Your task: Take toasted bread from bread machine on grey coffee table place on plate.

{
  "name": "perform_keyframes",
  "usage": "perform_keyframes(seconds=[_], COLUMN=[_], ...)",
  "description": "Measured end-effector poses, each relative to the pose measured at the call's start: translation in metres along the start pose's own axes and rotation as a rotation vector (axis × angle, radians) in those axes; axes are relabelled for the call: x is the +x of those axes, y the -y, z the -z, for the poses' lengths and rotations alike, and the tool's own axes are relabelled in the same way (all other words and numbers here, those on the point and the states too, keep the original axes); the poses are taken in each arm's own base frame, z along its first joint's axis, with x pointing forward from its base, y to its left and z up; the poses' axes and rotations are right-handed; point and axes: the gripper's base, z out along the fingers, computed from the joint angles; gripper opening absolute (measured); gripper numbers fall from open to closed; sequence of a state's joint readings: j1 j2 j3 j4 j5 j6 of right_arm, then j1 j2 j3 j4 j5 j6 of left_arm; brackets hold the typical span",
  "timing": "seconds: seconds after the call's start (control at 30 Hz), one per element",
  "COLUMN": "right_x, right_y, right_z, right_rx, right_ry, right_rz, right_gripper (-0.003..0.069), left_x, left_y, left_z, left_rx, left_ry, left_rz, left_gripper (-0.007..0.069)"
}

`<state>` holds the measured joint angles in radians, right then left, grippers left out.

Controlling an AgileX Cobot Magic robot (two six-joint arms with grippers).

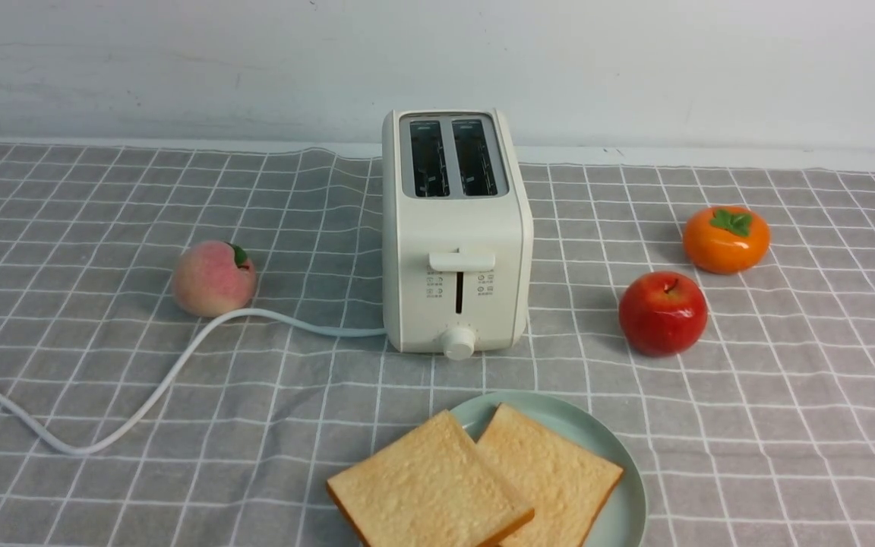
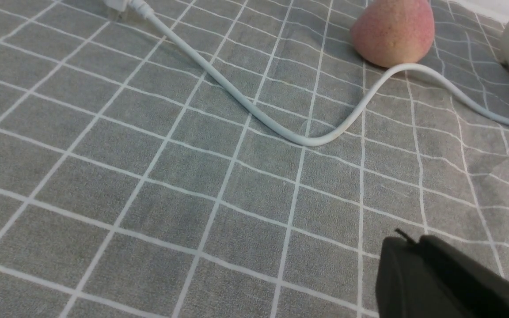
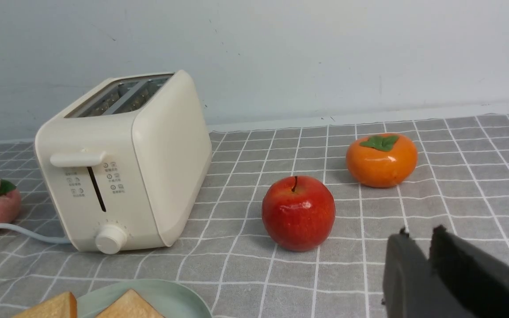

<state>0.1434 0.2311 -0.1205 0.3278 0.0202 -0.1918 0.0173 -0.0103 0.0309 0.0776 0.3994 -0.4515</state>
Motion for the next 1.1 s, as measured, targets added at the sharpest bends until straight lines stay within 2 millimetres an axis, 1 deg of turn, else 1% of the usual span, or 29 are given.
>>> perform_keyframes(seconds=[0.37, 0.53, 0.6, 0.67, 0.73, 0.77, 0.83, 0.87, 1.1], right_x=[-0.001, -0.001, 0.005, 0.016, 0.038, 0.044, 0.062, 0.064, 0.064], right_y=[0.0, -0.001, 0.0, 0.001, 0.003, 0.004, 0.003, 0.002, 0.002], right_z=[0.001, 0.007, 0.01, 0.012, 0.013, 0.014, 0.018, 0.02, 0.021], right_rx=[-0.002, -0.009, -0.009, -0.004, -0.002, -0.002, -0.024, -0.032, -0.032], right_ry=[0.01, 0.035, 0.024, -0.005, -0.077, -0.1, -0.22, -0.248, -0.258], right_rz=[0.0, 0.08, 0.118, 0.119, 0.095, 0.093, 0.091, 0.094, 0.105], right_gripper=[0.0092, 0.0096, 0.0099, 0.0101, 0.0104, 0.0105, 0.0107, 0.0108, 0.0114], left_x=[0.0, 0.0, 0.0, 0.0, 0.0, 0.0, 0.0, 0.0, 0.0], left_y=[0.0, 0.0, 0.0, 0.0, 0.0, 0.0, 0.0, 0.0, 0.0], left_z=[0.0, 0.0, 0.0, 0.0, 0.0, 0.0, 0.0, 0.0, 0.0], left_rx=[0.0, -0.002, -0.003, -0.003, -0.003, -0.003, -0.003, -0.003, -0.004], left_ry=[0.0, 0.001, 0.001, 0.0, 0.0, 0.0, 0.0, 0.0, 0.0], left_rz=[-0.001, -0.001, -0.002, -0.002, -0.002, -0.002, -0.002, -0.002, -0.002], left_gripper=[0.0038, 0.0042, 0.0046, 0.005, 0.005, 0.0052, 0.0053, 0.0055, 0.006])
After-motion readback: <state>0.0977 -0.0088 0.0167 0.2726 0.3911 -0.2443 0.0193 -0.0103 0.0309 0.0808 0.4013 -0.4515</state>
